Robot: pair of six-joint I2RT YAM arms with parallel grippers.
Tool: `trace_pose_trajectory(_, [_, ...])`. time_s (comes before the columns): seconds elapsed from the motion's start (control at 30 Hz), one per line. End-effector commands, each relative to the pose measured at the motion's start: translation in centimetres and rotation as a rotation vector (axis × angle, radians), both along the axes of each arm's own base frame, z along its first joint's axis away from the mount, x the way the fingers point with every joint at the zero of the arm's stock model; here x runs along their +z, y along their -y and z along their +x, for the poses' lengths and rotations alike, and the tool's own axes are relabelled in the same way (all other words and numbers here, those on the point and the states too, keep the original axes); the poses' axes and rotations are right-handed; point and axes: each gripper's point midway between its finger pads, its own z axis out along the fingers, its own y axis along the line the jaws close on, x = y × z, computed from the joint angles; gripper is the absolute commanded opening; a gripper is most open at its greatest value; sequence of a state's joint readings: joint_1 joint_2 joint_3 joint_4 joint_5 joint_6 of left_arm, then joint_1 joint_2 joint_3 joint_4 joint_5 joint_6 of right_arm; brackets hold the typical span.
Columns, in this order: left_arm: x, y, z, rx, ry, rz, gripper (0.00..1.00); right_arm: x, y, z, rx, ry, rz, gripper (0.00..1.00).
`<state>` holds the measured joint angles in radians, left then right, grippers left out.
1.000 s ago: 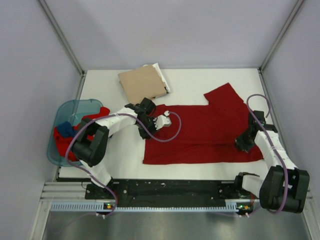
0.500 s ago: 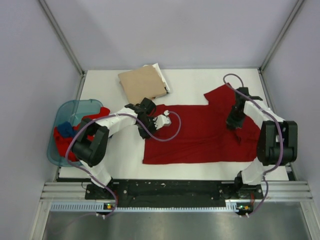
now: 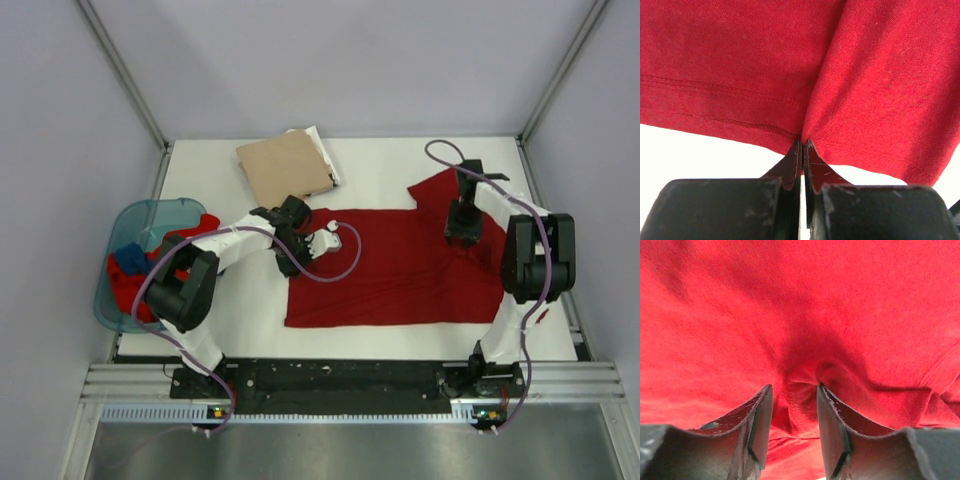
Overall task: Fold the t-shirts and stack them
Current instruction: Fold the flattened tshirt in 1/3 of the way
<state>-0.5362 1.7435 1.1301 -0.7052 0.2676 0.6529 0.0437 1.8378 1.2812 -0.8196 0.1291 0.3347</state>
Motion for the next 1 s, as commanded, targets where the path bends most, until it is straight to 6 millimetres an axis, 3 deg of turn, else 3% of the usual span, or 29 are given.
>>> trace_pose_trajectory(0.0, [0.2, -0.2, 0.7, 0.015, 0.025, -0.002, 0.00, 2.8, -0.2, 4.1, 0.063, 0.105, -0.016, 0.49])
trace_pose_trajectory(0.07, [0.1, -0.4, 0.7, 0.016, 0.024, 0.001, 0.00, 4.8, -0.2, 5.7, 0.065, 0.171, -0.016, 0.62])
trace_pose_trajectory(0.1, [0.0, -0.4, 0.8, 0.019, 0.023, 0.001, 0.00, 5.8, -0.1, 6.1, 0.069, 0.195, -0.023, 0.64])
trace_pose_trajectory(0.2, [-0.1, -0.4, 0.9, 0.022, 0.025, -0.001, 0.00, 8.5, 1.5, 5.5, 0.028, 0.248, -0.103, 0.85])
trace_pose_trajectory(0.23, [0.0, -0.3, 1.0, 0.025, 0.026, -0.007, 0.00, 9.5, 2.1, 4.8, -0.003, 0.268, -0.122, 0.86])
trace_pose_trajectory(0.3, [0.1, -0.2, 1.0, 0.029, 0.025, -0.015, 0.00, 9.5, 3.1, 2.7, -0.094, 0.266, -0.122, 0.83])
trace_pose_trajectory(0.37, [0.2, 0.1, 1.0, 0.032, 0.017, -0.026, 0.00, 8.3, 4.1, 0.0, -0.196, 0.237, -0.083, 0.72])
trace_pose_trajectory(0.5, [0.2, 0.0, 0.9, 0.041, 0.009, -0.019, 0.00, 5.1, 6.1, -4.6, -0.332, 0.160, -0.086, 0.35])
trace_pose_trajectory(0.57, [0.0, -0.4, 0.9, 0.057, 0.013, 0.000, 0.00, 4.6, 7.5, -6.4, -0.419, 0.150, -0.114, 0.27])
trace_pose_trajectory(0.6, [-0.1, -0.6, 1.1, 0.063, 0.023, 0.011, 0.02, 4.5, 8.2, -7.4, -0.477, 0.154, -0.118, 0.27])
trace_pose_trajectory(0.7, [0.1, -1.1, 1.9, 0.068, 0.073, 0.036, 0.32, 4.5, 11.1, -9.8, -0.702, 0.203, -0.083, 0.33])
trace_pose_trajectory(0.77, [1.0, -1.1, 2.4, 0.052, 0.105, 0.030, 0.42, 5.4, 13.3, -11.2, -0.822, 0.255, -0.097, 0.42])
trace_pose_trajectory(0.9, [3.8, -0.5, 2.4, -0.001, 0.120, -0.002, 0.48, 6.1, 15.0, -13.5, -0.979, 0.319, -0.099, 0.59])
trace_pose_trajectory(0.97, [4.9, -0.1, 1.0, -0.045, 0.070, -0.033, 0.49, 5.0, 15.3, -14.6, -1.062, 0.315, -0.048, 0.59])
